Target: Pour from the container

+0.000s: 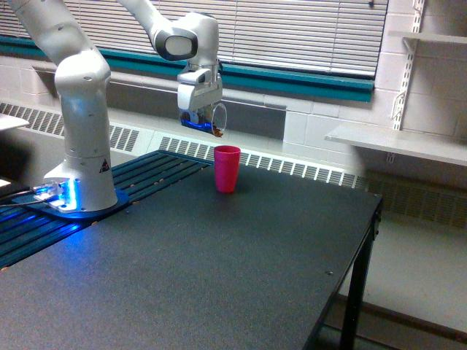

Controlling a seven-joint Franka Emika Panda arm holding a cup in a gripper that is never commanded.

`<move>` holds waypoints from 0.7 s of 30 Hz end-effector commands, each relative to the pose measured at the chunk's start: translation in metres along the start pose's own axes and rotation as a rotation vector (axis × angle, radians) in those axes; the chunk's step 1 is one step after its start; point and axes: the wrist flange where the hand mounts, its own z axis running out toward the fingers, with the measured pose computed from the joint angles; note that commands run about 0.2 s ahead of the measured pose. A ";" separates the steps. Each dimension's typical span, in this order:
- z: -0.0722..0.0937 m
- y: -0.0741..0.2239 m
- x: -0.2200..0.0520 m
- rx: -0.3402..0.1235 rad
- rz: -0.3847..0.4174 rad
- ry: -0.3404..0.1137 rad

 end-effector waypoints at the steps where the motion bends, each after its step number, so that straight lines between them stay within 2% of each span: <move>1: 0.006 0.002 0.001 -0.006 0.001 -0.006; 21: 0.010 -0.002 0.004 -0.011 -0.004 -0.013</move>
